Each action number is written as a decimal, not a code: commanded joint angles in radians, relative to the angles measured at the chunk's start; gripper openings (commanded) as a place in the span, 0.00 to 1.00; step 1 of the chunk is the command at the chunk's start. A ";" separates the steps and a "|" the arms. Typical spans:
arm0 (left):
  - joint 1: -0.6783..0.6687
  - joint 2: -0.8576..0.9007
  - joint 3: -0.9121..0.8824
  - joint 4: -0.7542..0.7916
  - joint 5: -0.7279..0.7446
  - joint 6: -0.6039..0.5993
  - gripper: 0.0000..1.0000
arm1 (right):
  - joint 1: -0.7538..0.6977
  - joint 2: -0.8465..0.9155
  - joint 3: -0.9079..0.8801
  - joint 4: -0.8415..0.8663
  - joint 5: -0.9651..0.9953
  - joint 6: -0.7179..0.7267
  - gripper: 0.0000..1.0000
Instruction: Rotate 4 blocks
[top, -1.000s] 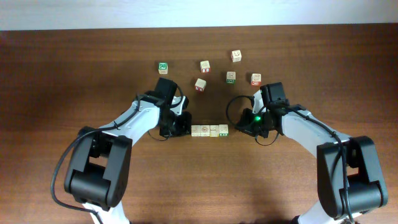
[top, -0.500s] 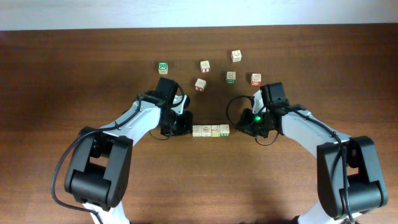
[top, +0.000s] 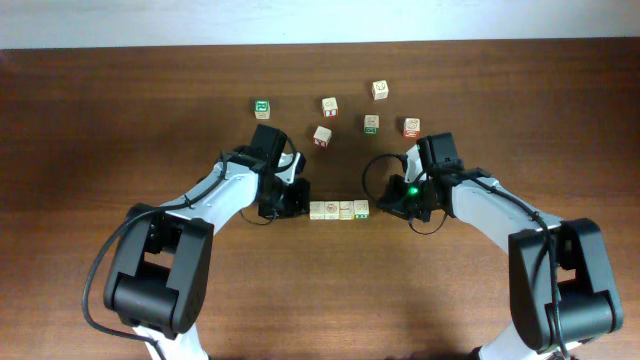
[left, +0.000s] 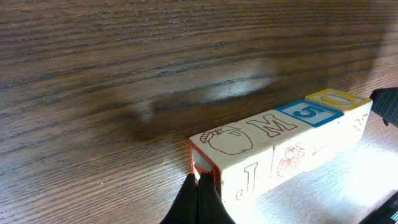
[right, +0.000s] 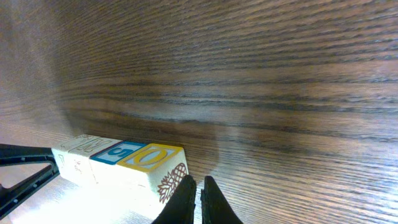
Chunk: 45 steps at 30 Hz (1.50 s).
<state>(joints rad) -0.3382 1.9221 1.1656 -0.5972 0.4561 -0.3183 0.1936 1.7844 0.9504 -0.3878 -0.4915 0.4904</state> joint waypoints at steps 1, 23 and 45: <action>0.001 -0.027 -0.007 0.002 0.001 0.006 0.00 | 0.010 0.007 -0.008 0.004 0.001 -0.003 0.07; 0.001 -0.029 -0.002 0.002 0.038 0.067 0.00 | 0.010 0.007 -0.008 0.004 0.002 -0.003 0.07; 0.007 -0.029 0.008 0.003 0.064 0.089 0.00 | 0.010 0.007 -0.008 0.003 0.002 -0.003 0.08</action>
<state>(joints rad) -0.3370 1.9221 1.1656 -0.5972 0.4995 -0.2501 0.1955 1.7844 0.9504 -0.3878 -0.4915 0.4900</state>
